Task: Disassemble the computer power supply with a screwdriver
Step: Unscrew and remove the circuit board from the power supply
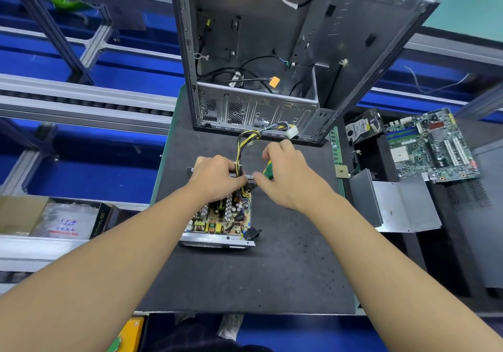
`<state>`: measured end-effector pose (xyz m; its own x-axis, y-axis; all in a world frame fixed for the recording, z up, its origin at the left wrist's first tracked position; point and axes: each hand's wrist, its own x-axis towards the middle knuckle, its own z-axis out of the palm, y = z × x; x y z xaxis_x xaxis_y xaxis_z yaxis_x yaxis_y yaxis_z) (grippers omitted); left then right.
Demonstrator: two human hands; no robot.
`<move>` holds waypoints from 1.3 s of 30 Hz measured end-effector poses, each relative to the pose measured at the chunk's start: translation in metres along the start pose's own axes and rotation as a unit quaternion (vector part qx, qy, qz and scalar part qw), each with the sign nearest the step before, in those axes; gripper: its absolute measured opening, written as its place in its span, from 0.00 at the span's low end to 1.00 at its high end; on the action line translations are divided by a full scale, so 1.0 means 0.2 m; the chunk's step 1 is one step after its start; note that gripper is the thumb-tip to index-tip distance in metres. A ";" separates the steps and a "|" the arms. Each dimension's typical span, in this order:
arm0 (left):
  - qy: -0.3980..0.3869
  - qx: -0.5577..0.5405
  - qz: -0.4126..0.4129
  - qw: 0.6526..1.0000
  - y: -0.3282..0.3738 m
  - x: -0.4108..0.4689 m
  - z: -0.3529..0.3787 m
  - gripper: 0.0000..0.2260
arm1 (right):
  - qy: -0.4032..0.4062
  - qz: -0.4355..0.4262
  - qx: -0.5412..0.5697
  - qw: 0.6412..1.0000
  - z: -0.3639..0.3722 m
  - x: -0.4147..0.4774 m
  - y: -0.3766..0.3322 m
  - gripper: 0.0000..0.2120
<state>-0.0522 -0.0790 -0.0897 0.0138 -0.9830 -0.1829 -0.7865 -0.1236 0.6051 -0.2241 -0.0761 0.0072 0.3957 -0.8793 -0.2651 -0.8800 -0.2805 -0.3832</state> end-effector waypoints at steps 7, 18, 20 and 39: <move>-0.001 -0.001 -0.007 1.000 0.01 -0.01 -0.01 0.10 | 0.035 -0.013 -0.006 0.999 0.00 0.01 0.00 0.07; -0.004 0.005 -0.010 1.000 0.02 -0.02 -0.01 0.10 | 0.062 -0.002 -0.125 0.990 0.02 0.03 0.00 0.13; -0.003 0.004 -0.008 1.000 0.02 -0.02 -0.01 0.10 | 0.032 -0.023 -0.069 0.997 0.01 0.04 0.01 0.12; -0.001 -0.003 -0.009 1.000 0.01 -0.02 -0.01 0.12 | 0.064 0.037 -0.135 0.988 0.02 0.04 0.01 0.22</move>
<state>-0.0531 -0.0760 -0.0868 0.0269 -0.9802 -0.1962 -0.7826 -0.1428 0.6059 -0.2212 -0.0824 0.0004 0.3064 -0.9378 -0.1633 -0.9502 -0.2910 -0.1119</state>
